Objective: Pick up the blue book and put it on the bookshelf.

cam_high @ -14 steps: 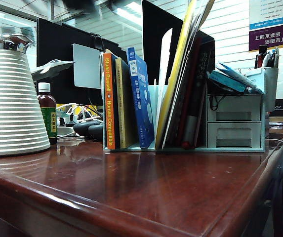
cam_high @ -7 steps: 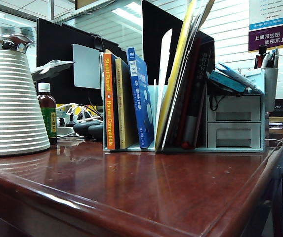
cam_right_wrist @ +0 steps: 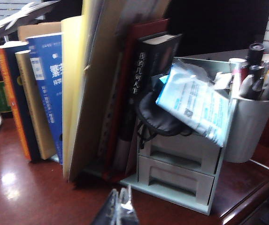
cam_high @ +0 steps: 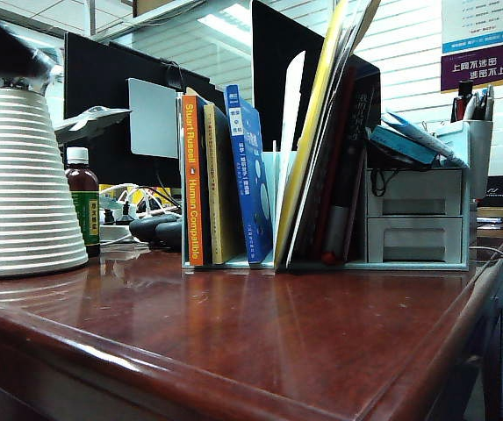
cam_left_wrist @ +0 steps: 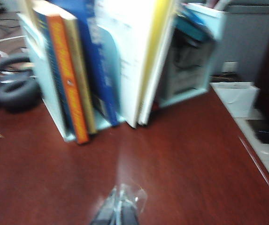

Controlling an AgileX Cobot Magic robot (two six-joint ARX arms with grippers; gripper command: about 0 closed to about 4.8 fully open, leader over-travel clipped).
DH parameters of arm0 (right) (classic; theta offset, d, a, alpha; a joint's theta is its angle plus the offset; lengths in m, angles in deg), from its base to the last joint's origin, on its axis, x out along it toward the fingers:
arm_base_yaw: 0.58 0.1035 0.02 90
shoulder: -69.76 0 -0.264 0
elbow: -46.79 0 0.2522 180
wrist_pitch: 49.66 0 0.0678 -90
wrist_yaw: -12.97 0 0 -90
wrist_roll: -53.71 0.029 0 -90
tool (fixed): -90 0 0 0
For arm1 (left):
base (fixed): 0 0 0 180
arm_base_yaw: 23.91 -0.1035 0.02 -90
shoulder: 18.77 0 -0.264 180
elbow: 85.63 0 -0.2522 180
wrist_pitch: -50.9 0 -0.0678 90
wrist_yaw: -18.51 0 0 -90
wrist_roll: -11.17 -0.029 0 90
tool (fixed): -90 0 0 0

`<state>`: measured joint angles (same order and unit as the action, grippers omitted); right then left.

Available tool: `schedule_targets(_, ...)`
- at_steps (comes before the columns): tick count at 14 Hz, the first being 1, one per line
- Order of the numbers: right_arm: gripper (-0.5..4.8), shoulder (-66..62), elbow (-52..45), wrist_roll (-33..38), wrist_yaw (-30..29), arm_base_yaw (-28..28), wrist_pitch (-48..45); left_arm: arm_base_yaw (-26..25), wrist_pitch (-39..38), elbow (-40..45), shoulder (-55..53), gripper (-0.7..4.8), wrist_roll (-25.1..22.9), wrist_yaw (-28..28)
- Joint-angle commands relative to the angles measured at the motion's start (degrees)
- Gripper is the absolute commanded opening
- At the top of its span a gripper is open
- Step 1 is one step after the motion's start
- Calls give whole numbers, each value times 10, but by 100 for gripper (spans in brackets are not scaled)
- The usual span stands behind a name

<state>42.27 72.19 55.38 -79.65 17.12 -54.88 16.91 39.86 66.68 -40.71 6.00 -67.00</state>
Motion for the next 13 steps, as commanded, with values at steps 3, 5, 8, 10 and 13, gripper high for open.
schedule_targets(3,-1,-2,3,13,-34,1,57,0,23,38,23,-6,29,-54)
schedule_targets(5,-1,-2,3,13,-35,1,70,0,58,56,29,-6,37,-56)
schedule_targets(8,-1,-2,3,13,-36,1,72,-11,64,70,61,-6,31,14)
schedule_targets(10,-1,-2,3,13,-35,1,72,-99,60,99,121,-6,47,-15)
schedule_targets(13,-1,-2,3,13,-35,0,72,-295,-12,111,206,-6,75,-119)
